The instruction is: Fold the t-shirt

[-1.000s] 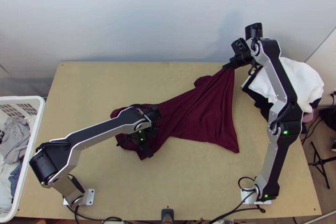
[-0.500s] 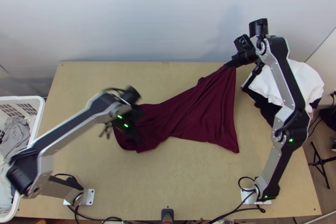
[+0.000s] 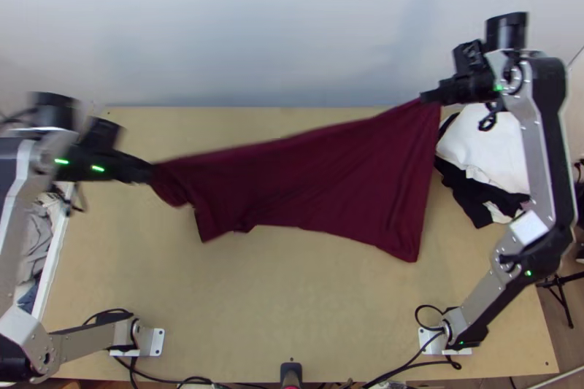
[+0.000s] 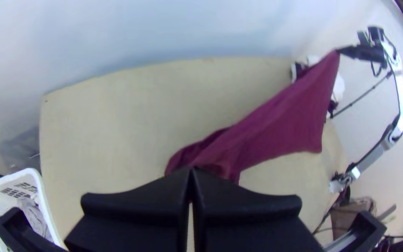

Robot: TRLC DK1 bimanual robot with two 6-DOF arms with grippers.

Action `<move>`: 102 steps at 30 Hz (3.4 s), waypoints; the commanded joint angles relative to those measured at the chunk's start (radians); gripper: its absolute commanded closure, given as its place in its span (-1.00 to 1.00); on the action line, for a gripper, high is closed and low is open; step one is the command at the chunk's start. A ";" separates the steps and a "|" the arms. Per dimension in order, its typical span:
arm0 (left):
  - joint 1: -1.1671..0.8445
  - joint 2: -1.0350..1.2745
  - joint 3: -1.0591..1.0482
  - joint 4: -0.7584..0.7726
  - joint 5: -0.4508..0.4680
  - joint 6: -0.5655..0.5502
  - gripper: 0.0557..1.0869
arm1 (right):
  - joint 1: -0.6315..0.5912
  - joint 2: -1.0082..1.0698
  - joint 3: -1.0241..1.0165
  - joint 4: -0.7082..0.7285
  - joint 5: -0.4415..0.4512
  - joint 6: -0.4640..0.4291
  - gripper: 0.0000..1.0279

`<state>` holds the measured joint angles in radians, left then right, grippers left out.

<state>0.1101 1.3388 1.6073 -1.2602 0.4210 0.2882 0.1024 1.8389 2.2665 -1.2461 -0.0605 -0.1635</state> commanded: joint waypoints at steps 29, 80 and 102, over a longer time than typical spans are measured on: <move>0.332 -0.196 0.462 0.059 0.414 -0.144 0.92 | 0.082 -0.615 -0.050 -0.001 -0.041 0.140 0.95; 0.102 -0.171 -0.380 0.705 -0.065 -0.126 0.92 | 0.028 -0.422 -0.708 0.412 -0.137 0.044 0.95; 0.037 -0.046 0.072 0.633 -0.241 -0.238 0.92 | 0.094 -0.147 -0.104 0.430 0.080 0.050 0.94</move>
<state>0.1421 1.4303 1.5772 -0.5423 0.1963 0.1062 0.1684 1.7691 1.9961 -0.7250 -0.0219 -0.1528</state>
